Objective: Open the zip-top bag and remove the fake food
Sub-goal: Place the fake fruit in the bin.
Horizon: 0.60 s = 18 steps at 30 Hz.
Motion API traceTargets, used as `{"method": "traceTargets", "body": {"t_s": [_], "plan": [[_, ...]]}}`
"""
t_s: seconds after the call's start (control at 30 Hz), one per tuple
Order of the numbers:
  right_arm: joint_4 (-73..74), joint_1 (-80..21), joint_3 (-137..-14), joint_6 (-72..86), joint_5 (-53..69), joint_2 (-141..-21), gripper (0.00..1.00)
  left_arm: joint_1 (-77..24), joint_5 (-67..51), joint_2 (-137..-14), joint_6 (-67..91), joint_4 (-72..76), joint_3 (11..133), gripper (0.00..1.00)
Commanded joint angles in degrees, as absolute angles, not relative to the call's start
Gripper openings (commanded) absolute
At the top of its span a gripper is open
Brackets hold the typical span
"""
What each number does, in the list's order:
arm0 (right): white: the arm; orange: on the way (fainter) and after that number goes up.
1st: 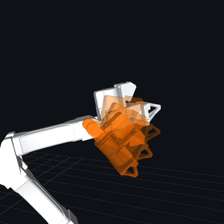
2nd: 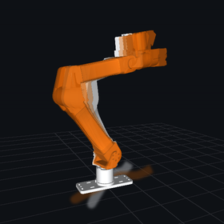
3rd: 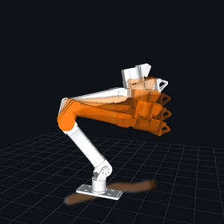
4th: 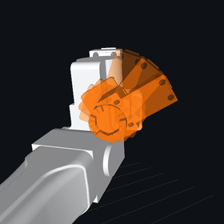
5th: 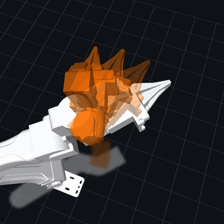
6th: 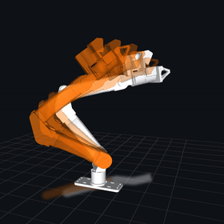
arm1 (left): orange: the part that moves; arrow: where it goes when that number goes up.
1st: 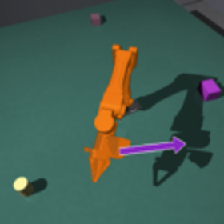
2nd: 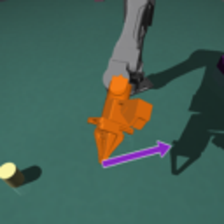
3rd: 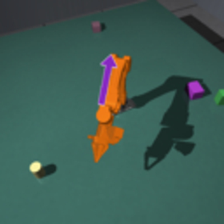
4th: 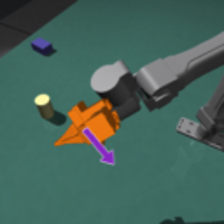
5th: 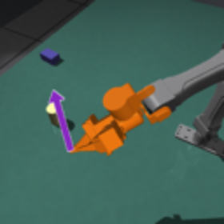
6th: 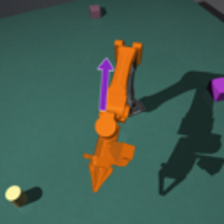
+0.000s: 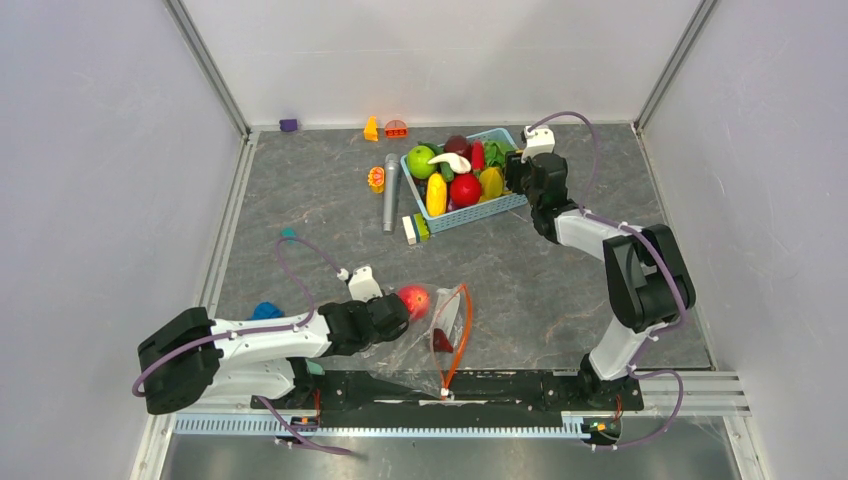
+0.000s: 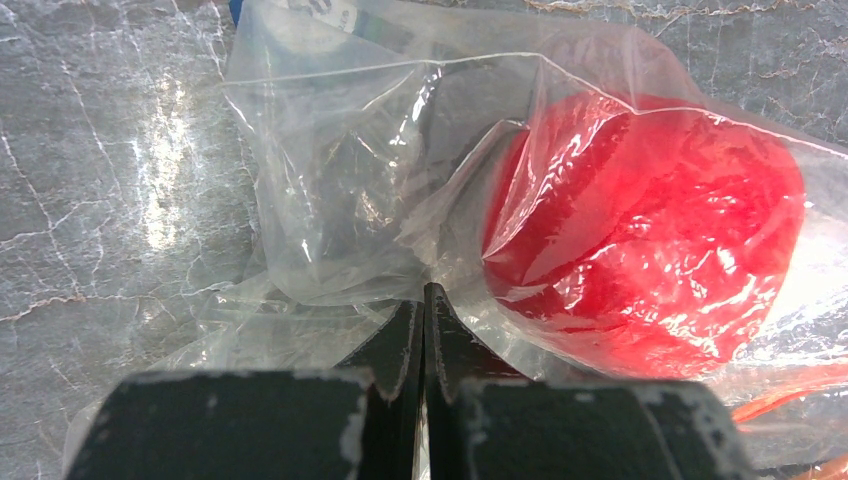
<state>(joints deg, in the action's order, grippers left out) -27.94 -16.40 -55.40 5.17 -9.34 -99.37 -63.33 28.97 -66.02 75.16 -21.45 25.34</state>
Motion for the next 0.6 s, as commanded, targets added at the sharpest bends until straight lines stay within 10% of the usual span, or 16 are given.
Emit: {"method": "traceTargets", "body": {"t_s": [0.0,0.57], "plan": [[-20.8,-16.3,-56.1,5.2,-11.8,-102.3,0.29,-63.2,30.1,-65.8,74.8,-22.7,25.6,0.02],[-19.5,-16.3,-56.6,5.7,-13.2,-96.9,0.63,-63.1,30.1,-65.7,74.7,-22.6,25.8,0.02]]}}
